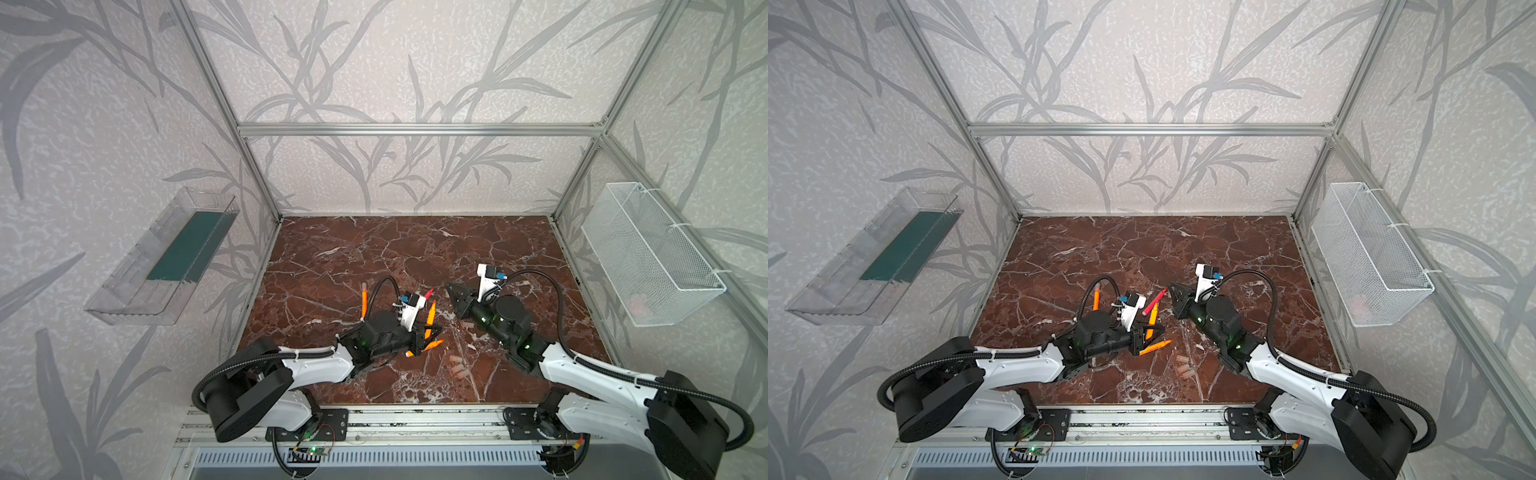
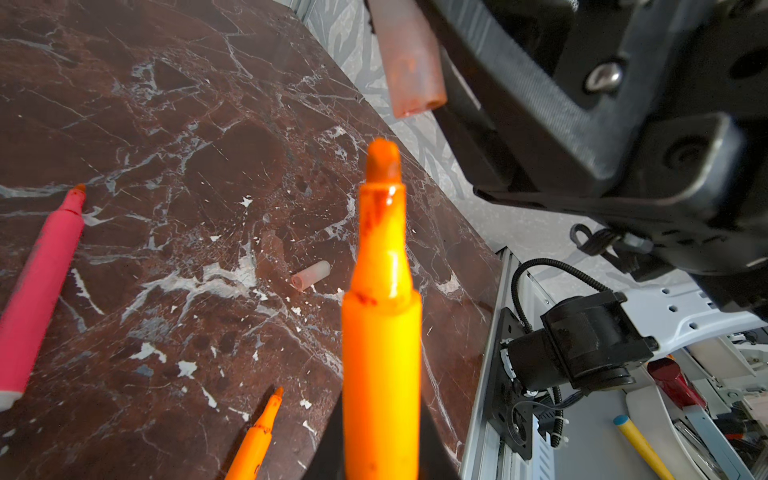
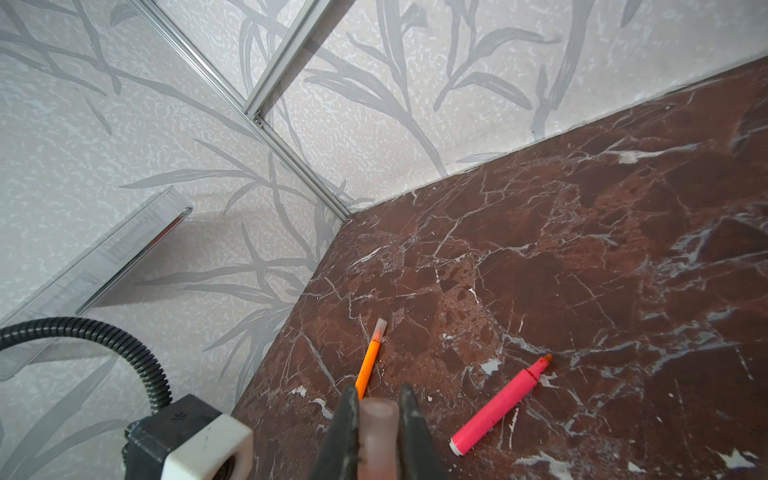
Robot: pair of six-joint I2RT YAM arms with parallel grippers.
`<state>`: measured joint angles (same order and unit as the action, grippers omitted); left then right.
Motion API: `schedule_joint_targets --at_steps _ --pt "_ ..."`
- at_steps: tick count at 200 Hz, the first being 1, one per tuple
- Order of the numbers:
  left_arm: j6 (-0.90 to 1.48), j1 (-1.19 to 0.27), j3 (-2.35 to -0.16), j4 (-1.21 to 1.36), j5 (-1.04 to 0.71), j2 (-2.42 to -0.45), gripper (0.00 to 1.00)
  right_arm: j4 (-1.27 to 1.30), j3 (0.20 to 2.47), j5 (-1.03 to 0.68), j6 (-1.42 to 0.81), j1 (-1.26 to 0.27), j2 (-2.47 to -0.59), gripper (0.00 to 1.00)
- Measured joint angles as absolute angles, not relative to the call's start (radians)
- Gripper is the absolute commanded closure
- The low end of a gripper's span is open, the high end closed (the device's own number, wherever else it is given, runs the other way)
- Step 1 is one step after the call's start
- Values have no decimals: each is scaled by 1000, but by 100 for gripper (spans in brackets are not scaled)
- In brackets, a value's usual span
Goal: Insert the pens into the pen caps
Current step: 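Lift the cap with the right gripper and bring it toward the left gripper, then align the cap over the highlighter tip held by the left gripper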
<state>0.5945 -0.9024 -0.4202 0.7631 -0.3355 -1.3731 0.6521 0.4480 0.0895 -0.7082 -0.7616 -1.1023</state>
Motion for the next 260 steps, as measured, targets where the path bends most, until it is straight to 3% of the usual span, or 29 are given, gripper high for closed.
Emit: schedule_joint_targets --at_steps 48,260 --pt "586 -902 -424 759 -311 -1373 100 684 463 122 -687 -848 -1108 100" --pt "553 -905 -425 707 -265 -1312 100 714 492 191 -692 -916 -1188 100"
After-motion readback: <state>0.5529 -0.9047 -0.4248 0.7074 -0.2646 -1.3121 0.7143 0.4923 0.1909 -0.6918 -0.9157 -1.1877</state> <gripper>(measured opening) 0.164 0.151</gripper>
